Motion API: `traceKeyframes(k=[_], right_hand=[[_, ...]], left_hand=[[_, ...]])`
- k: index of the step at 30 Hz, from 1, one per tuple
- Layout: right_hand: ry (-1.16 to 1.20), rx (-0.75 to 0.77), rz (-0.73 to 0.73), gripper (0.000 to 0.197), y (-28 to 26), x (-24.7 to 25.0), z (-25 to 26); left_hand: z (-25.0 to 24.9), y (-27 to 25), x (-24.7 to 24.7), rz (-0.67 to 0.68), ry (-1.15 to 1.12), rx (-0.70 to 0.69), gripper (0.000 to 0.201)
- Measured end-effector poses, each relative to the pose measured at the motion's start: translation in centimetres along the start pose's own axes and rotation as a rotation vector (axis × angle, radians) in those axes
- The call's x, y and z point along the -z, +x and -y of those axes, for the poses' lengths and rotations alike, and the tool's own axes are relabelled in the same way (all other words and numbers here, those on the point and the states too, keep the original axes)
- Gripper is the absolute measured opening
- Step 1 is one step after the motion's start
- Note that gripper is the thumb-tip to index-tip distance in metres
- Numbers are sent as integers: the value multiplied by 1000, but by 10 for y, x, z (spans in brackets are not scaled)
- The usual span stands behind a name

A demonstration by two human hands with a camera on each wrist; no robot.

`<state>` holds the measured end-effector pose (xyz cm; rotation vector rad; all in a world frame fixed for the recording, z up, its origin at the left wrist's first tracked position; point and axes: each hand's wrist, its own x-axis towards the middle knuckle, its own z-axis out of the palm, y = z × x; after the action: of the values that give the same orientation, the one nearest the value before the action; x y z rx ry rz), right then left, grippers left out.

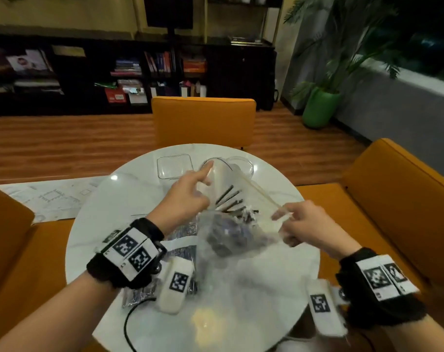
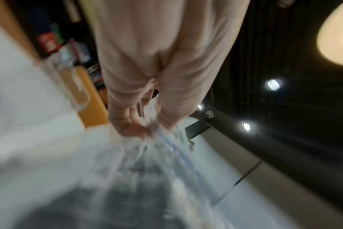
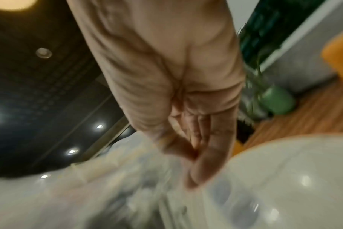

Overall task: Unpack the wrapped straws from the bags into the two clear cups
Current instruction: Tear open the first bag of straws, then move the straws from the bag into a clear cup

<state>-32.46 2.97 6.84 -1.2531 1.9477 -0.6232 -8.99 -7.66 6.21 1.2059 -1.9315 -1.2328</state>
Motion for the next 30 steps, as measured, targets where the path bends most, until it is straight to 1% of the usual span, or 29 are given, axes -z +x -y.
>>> traceKeyframes(k=[1, 2, 3, 4, 6, 8, 9, 11, 12, 14, 16, 17, 18, 20, 21, 22, 23, 24, 25, 26, 28, 29, 30], right_hand=[[15, 1, -102, 16, 1, 12, -7], [45, 7, -170, 16, 4, 22, -12], [58, 23, -201, 19, 5, 30, -13], [48, 40, -196, 23, 7, 33, -12], [65, 59, -108, 27, 12, 31, -10], [115, 57, 22, 29, 18, 28, -9], [130, 57, 68, 30, 22, 28, -10], [137, 68, 125, 29, 31, 30, -14], [138, 80, 153, 27, 35, 32, -15], [152, 88, 196, 21, 42, 38, -21], [121, 77, 224, 28, 50, 49, -31], [54, 71, 221, 32, 53, 55, -38], [-61, 70, 209, 34, 56, 60, -46], [-370, 79, 176, 34, 65, 69, -66], [-476, 65, 154, 35, 68, 72, -75], [-496, 38, 135, 33, 69, 76, -82], [-474, 28, 123, 30, 71, 80, -88], [-402, 34, 130, 27, 72, 85, -91], [-261, 43, 138, 24, 73, 90, -93], [-57, 54, 153, 23, 73, 96, -92], [371, 58, 191, 25, 74, 101, -87], [451, 58, 208, 28, 75, 100, -85], [413, 55, 237, 31, 77, 96, -84]], left_hand=[[4, 0, 5, -31, 163, -24, 67], [8, 1, 9, -18, 296, -24, 62], [11, 0, 9, 35, 393, -21, 59], [12, 0, 6, 95, 462, -26, 58], [8, -1, -6, 182, 451, -48, 53], [-2, 0, -17, 252, 345, -74, 43], [-7, 3, -23, 276, 306, -75, 37], [-13, 12, -38, 309, 318, -69, 30], [-15, 16, -47, 328, 328, -61, 32], [-13, 26, -68, 369, 273, -18, 44], [-9, 34, -84, 338, 107, 69, 54], [-7, 35, -88, 305, 40, 98, 57], [-4, 36, -92, 258, 15, 103, 60], [-1, 34, -96, 196, 106, 82, 67], [0, 30, -97, 187, 203, 66, 72], [-1, 28, -98, 184, 296, 55, 77], [-3, 27, -98, 190, 372, 52, 82], [-5, 26, -98, 212, 407, 60, 85], [-7, 25, -97, 241, 364, 78, 89], [-8, 25, -97, 261, 218, 105, 93], [-14, 26, -98, 236, -220, 173, 105], [-15, 27, -100, 190, -340, 185, 109], [-13, 29, -103, 138, -348, 188, 112]])
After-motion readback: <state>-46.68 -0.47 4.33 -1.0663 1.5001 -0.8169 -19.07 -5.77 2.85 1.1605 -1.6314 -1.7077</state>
